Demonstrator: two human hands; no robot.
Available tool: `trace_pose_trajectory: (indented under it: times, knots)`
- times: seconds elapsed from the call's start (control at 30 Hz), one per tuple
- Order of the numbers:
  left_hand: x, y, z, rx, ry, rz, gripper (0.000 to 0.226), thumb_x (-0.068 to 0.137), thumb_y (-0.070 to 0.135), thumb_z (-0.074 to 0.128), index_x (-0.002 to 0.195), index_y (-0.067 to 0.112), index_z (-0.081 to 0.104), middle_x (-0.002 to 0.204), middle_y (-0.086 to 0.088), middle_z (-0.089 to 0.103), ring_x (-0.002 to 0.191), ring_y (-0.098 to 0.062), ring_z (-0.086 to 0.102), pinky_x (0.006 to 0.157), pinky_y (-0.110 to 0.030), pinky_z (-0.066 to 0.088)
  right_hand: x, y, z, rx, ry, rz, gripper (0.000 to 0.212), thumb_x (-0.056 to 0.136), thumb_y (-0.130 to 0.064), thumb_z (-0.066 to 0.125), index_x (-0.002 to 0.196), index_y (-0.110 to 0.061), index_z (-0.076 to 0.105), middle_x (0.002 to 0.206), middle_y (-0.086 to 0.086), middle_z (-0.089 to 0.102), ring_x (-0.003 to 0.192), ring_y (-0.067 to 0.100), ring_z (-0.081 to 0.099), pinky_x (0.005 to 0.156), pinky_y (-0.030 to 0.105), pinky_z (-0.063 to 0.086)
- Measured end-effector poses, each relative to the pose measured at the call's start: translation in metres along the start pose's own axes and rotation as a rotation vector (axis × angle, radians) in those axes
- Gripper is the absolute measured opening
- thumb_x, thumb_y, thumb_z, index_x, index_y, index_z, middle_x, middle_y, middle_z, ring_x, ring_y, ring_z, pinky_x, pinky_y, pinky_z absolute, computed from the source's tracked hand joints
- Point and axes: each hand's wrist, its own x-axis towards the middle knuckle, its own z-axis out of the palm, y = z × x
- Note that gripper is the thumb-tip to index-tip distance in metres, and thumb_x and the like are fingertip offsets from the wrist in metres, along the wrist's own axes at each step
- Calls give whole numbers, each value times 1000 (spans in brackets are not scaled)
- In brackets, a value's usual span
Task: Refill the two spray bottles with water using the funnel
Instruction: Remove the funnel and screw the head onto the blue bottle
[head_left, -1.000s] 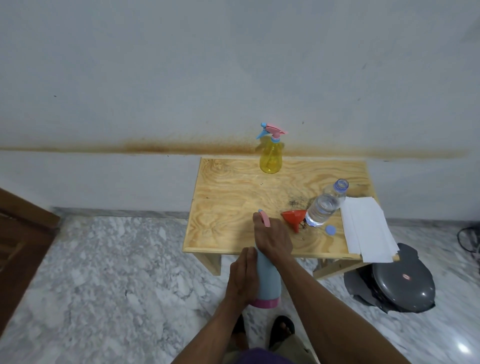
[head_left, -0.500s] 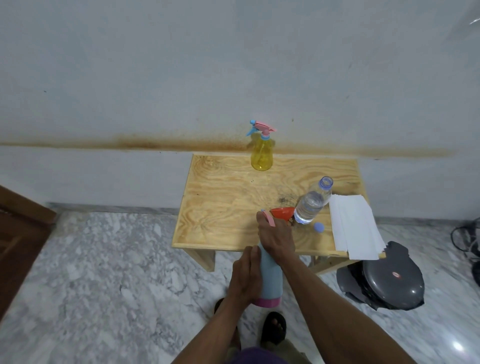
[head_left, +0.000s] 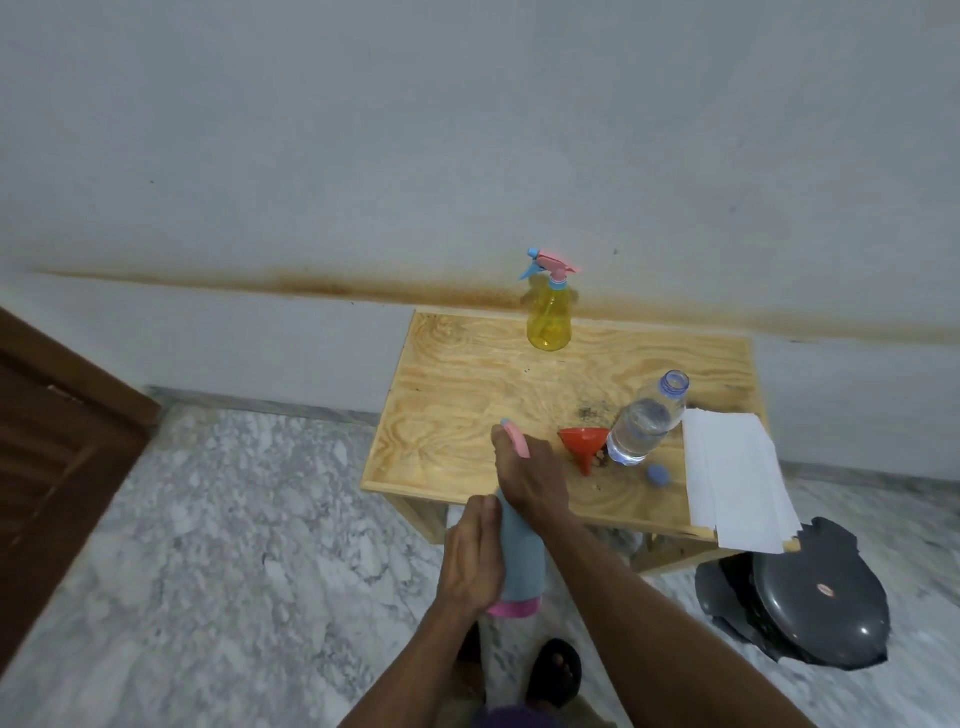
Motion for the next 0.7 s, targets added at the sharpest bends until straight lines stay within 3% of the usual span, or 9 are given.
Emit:
trace_pose_trajectory:
  times: [0.1, 0.23, 0.3, 0.37, 0.47, 0.57, 0.6, 0.7]
  knots:
    - [9, -3, -3, -140, 8, -71, 20, 104, 26, 33, 95, 21, 51, 82, 14, 50, 77, 3, 54, 61, -15, 34, 2, -10, 2, 97, 6, -22, 40, 98, -46, 49, 102, -10, 67, 92, 7, 66, 97, 31, 60, 77, 32, 37]
    - [34, 4, -13, -190, 130, -55, 31, 102, 40, 28, 86, 24, 50, 75, 6, 55, 69, -8, 56, 59, -14, 36, 15, -26, 8, 135, 65, -101, 28, 86, -37, 71, 98, -14, 61, 84, -5, 61, 78, 16, 56, 62, 24, 36]
    - [49, 4, -19, -210, 158, -27, 31, 103, 42, 30, 87, 26, 51, 76, 8, 58, 69, -11, 58, 59, -21, 40, 23, -34, 8, 116, 80, -118, 27, 83, -37, 72, 93, -16, 59, 78, -8, 58, 71, 12, 54, 57, 18, 35]
    - [69, 1, -22, -198, 145, -9, 36, 103, 49, 29, 94, 26, 54, 80, 10, 60, 74, -10, 60, 61, -27, 45, 35, -45, 8, 64, 115, -151, 32, 81, -43, 72, 77, -16, 56, 66, -7, 54, 64, 13, 52, 55, 23, 34]
    - [103, 1, -33, -227, 92, -36, 43, 96, 65, 29, 108, 34, 55, 96, 14, 64, 88, -1, 63, 67, -21, 47, 64, -65, 6, 59, 128, -170, 36, 78, -45, 74, 65, -17, 56, 59, -3, 53, 58, 14, 49, 55, 28, 37]
    - [144, -6, -44, -250, -48, -13, 29, 91, 68, 45, 118, 56, 47, 113, 20, 63, 102, 2, 63, 76, -19, 51, 96, -85, 3, 85, 120, -213, 33, 76, -42, 78, 66, -16, 60, 67, 2, 56, 61, 14, 49, 57, 28, 37]
    - [158, -9, -47, -232, -93, -1, 35, 90, 64, 55, 123, 57, 45, 118, 23, 62, 106, 4, 62, 79, -17, 51, 107, -92, 3, 60, 119, -233, 31, 75, -41, 79, 67, -17, 61, 72, 1, 55, 64, 14, 50, 57, 26, 35]
    - [207, -23, -51, -178, -154, 9, 70, 82, 43, 78, 142, 35, 44, 128, 20, 60, 110, 0, 59, 80, -7, 45, 140, -112, 7, 27, 115, -268, 21, 75, -35, 82, 86, -19, 74, 84, -2, 58, 76, 11, 55, 64, 18, 37]
